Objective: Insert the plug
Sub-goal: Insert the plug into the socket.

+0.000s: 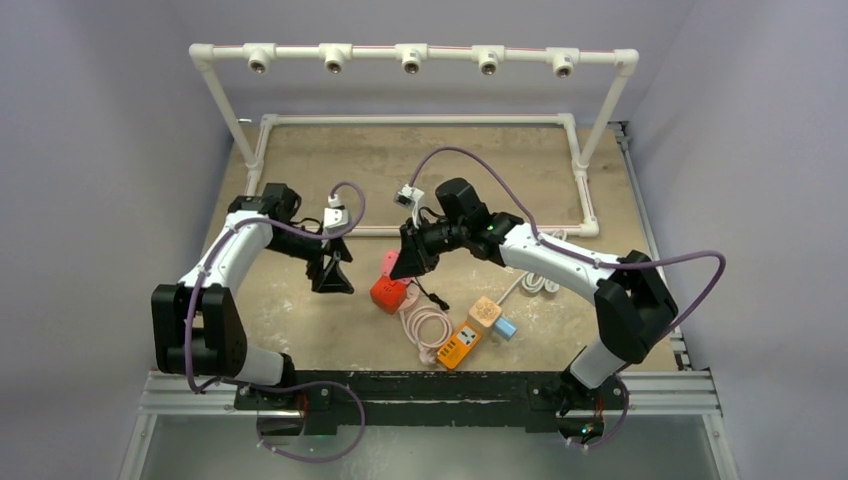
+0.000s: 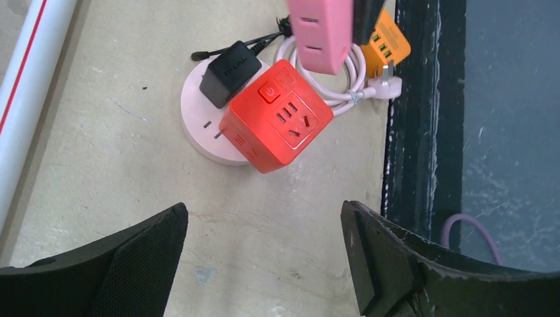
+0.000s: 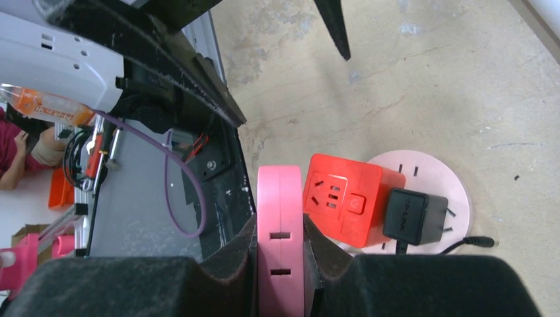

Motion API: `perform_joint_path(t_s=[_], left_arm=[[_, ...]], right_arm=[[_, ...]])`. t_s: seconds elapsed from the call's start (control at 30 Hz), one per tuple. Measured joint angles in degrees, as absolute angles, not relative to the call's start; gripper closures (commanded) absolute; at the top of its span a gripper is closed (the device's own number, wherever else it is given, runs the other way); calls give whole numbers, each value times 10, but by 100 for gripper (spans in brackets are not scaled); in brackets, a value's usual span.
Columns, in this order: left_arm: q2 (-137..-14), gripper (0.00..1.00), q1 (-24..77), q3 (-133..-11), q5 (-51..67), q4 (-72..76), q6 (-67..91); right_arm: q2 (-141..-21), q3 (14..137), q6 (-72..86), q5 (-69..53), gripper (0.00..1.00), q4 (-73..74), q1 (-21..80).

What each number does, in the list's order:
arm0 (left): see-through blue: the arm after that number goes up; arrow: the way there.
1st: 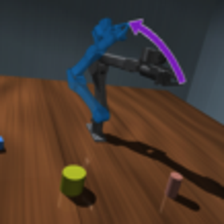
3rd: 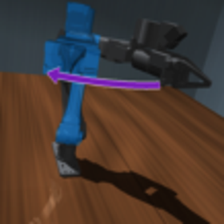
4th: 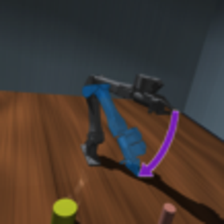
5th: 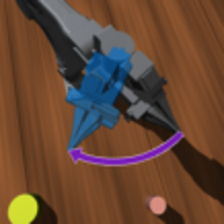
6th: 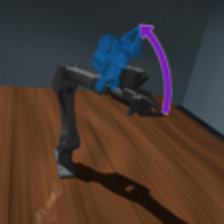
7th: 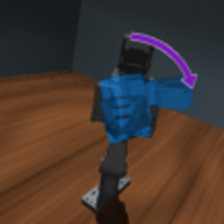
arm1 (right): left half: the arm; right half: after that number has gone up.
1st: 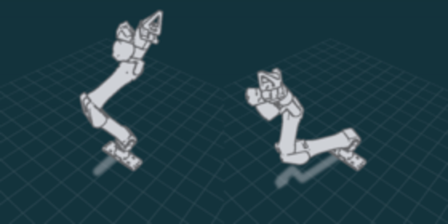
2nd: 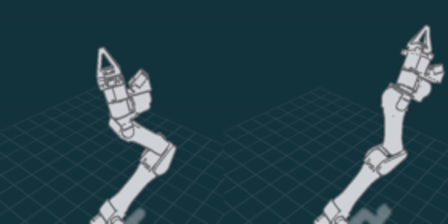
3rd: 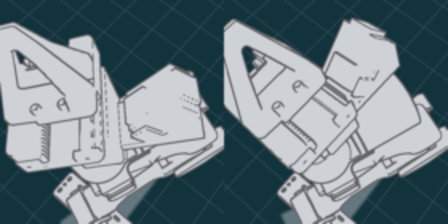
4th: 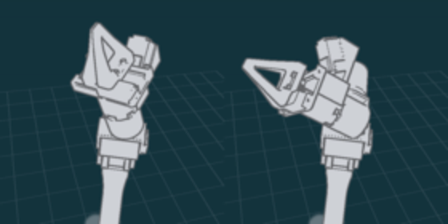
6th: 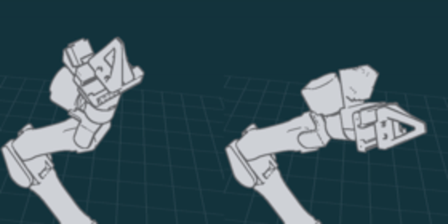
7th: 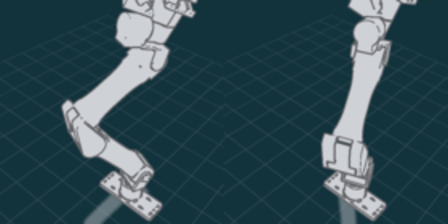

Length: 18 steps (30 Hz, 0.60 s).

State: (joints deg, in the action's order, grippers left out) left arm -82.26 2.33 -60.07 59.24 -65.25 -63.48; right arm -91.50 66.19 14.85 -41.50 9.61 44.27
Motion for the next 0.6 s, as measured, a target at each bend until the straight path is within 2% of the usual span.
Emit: perform_joint_path(t_s=[0.1,0.23,0.3,0.47,0.6], left_arm=[[-819,21,25,-593,588,-667,-692],[-793,35,49,-569,578,-652,-731],[-756,43,72,-537,567,-612,-715],[-659,54,132,-462,530,-480,-627],[-646,68,144,-449,514,-422,-600]], right_arm=[[-923,650,158,-415,100,67,444],[-935,638,170,-416,100,32,444],[-941,634,175,-417,100,17,446],[-949,623,187,-422,100,-17,446],[-959,616,196,-432,100,-41,446]])
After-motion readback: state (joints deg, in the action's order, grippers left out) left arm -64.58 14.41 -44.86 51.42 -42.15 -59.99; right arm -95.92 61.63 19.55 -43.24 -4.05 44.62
